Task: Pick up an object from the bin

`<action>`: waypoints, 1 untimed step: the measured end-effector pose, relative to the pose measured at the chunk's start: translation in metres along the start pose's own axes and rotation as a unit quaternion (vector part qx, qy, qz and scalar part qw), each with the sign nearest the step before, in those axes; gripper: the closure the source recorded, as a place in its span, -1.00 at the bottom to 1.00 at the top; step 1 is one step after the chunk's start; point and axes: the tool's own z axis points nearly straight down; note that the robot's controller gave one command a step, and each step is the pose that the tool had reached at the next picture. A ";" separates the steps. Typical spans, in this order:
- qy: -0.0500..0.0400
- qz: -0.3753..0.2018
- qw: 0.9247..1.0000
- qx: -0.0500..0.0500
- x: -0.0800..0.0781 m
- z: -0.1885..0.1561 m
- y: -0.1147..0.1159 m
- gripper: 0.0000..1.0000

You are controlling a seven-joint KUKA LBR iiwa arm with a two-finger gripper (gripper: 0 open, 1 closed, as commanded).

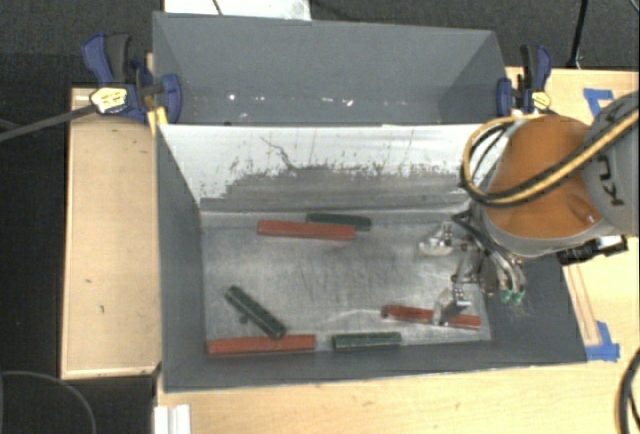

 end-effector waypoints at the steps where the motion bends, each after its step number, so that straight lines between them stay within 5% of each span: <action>1: -0.009 0.004 1.000 0.001 0.006 -0.014 -0.022 -1.00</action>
Offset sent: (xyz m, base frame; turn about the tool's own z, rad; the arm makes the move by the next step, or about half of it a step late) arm -0.0198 -0.0049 -0.0532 0.1533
